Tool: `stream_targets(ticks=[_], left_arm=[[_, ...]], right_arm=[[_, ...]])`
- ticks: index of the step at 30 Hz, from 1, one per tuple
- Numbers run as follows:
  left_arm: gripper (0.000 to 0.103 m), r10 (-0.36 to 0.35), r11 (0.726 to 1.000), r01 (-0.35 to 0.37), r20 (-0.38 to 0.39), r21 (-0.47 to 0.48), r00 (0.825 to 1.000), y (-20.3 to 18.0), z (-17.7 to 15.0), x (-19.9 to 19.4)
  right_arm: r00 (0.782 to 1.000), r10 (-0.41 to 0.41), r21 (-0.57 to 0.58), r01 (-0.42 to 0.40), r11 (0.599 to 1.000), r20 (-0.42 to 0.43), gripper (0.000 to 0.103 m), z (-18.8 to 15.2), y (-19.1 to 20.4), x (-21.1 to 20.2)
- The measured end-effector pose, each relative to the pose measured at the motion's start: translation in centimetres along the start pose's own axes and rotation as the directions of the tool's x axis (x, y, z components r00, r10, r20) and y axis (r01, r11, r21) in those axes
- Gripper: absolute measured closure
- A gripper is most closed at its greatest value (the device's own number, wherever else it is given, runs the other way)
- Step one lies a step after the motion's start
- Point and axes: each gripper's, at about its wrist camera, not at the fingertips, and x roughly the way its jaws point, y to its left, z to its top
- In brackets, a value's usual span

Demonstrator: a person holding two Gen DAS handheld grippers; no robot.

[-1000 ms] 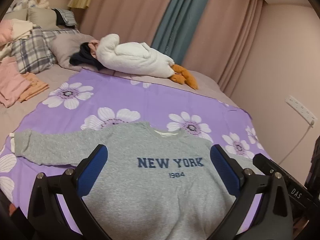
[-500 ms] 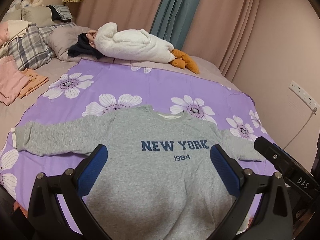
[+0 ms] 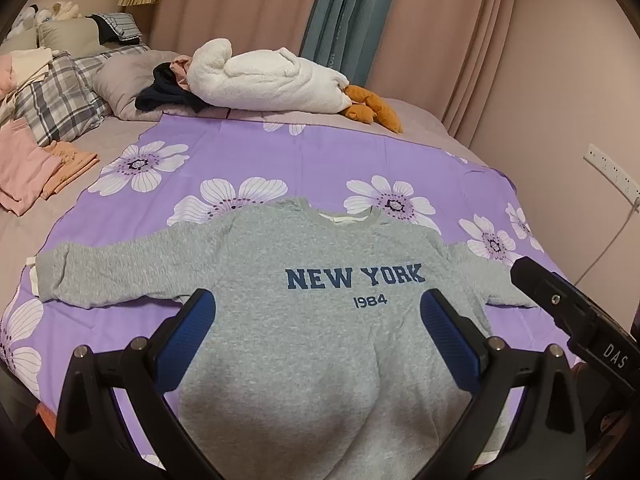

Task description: Fold small clothes

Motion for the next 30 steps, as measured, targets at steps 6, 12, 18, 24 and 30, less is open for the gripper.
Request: stream_targets(ticks=[6,12,18,24,30], left_arm=[[0.001,0.015,1.000,-0.015,-0.011,0.004,1.000,-0.10,-0.04,0.19],[0.001,0.031,1.000,-0.031,-0.019,0.005,0.999,-0.14,-0.19,0.46],[0.001,0.034,0.999,-0.034,-0.024,0.011,0.999,-0.23,-0.39,0.68],[0.001,0.035,0.999,-0.035,-0.030,0.010,0.999,-0.14,-0.48,0.79],[0.001,0.037,0.999,-0.037,-0.033,0.008,0.999,-0.13,-0.52,0.86]], right_arm=[[1.000,0.007,0.004,-0.007,1.000,-0.002,0.001,-0.26,-0.11,0.06],[1.000,0.015,0.012,-0.014,1.000,-0.003,0.001,-0.40,-0.42,0.20],[1.000,0.016,0.016,-0.016,1.000,-0.005,0.001,-0.41,-0.47,0.26],[1.000,0.018,0.017,-0.018,1.000,-0.006,0.001,-0.42,-0.44,0.32],[1.000,0.017,0.016,-0.017,1.000,-0.003,0.001,-0.59,-0.44,0.38]])
